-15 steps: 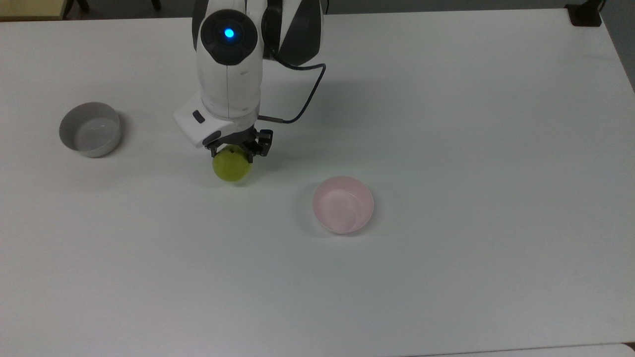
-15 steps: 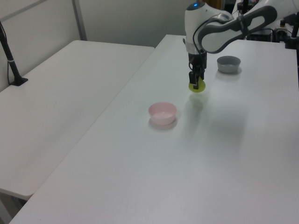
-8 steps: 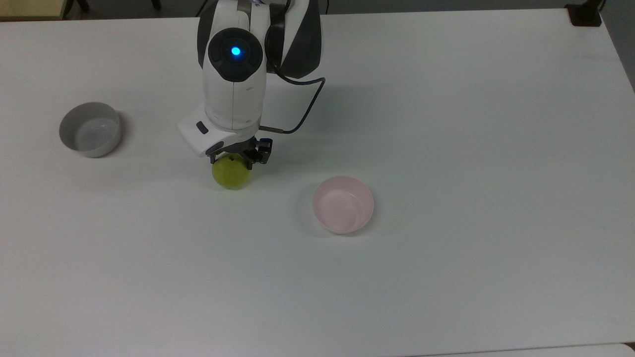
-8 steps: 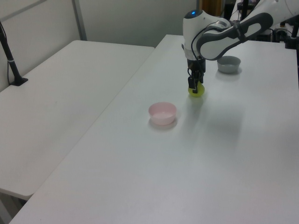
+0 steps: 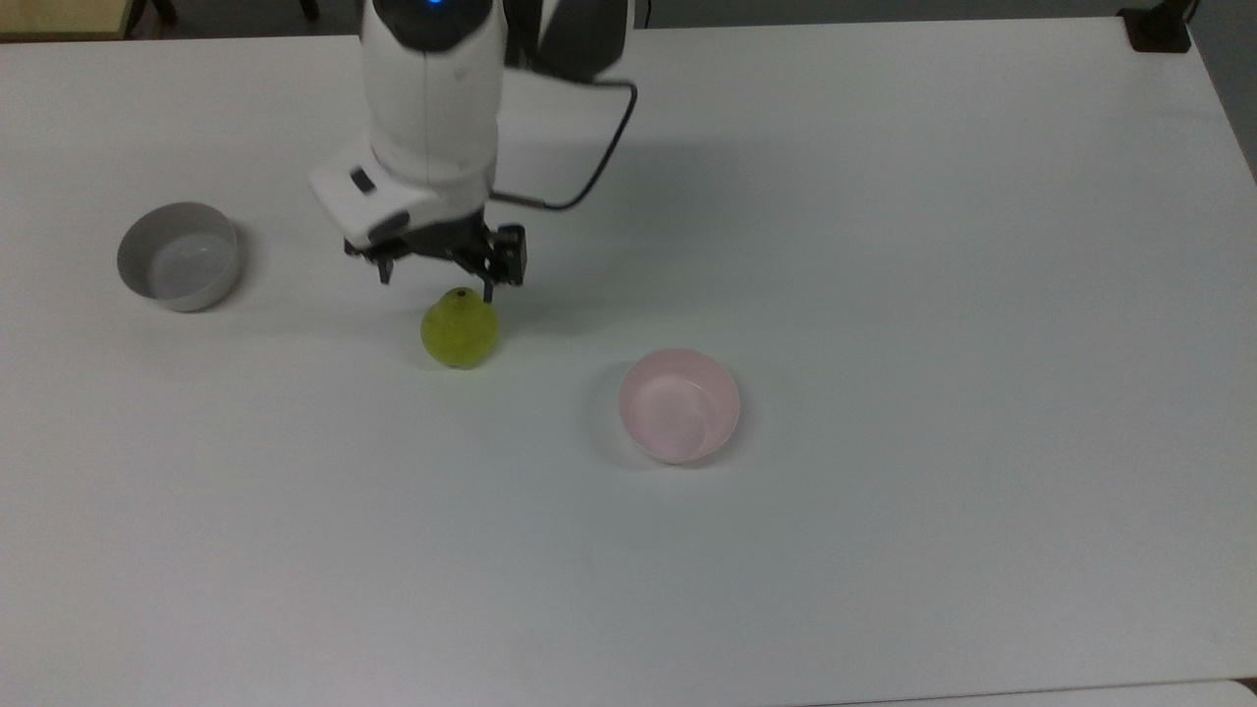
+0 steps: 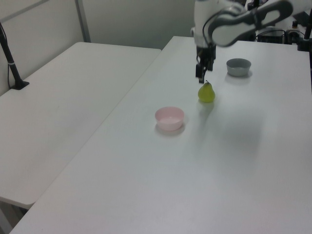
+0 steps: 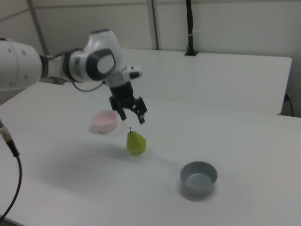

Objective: Pick up a pear from the bowl
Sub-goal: 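Lower the pear onto the table and open the gripper, raising it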

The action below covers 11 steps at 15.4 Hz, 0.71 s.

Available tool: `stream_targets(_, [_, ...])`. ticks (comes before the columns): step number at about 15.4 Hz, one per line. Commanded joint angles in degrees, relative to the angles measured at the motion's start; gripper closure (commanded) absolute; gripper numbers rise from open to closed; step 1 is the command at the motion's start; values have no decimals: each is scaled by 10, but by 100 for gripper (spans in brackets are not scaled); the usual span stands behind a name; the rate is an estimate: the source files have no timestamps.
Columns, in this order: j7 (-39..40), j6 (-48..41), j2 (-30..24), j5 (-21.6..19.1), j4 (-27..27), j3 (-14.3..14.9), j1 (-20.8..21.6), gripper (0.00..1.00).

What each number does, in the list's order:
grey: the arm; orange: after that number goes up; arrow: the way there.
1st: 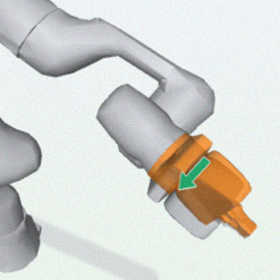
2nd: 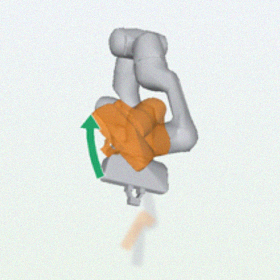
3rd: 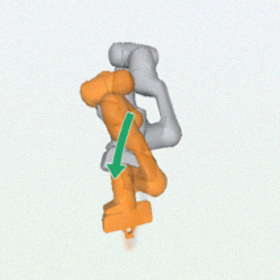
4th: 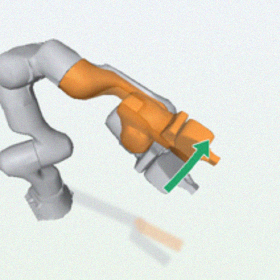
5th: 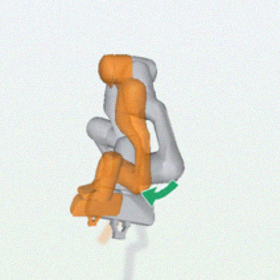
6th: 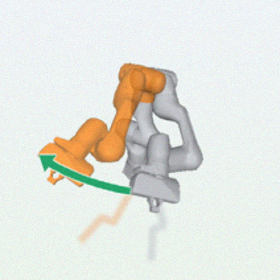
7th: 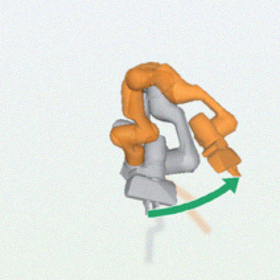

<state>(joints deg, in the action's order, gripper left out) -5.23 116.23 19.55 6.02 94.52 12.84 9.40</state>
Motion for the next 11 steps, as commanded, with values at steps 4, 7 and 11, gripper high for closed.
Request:
stream_targets(4, [48,-115,-152,-49,24,-17,-41,0])
stream_targets(7, [58,-152,-172,-58,23,-17,-49,0])
stream_targets(11, [51,-156,-173,-58,21,-16,-48,0])
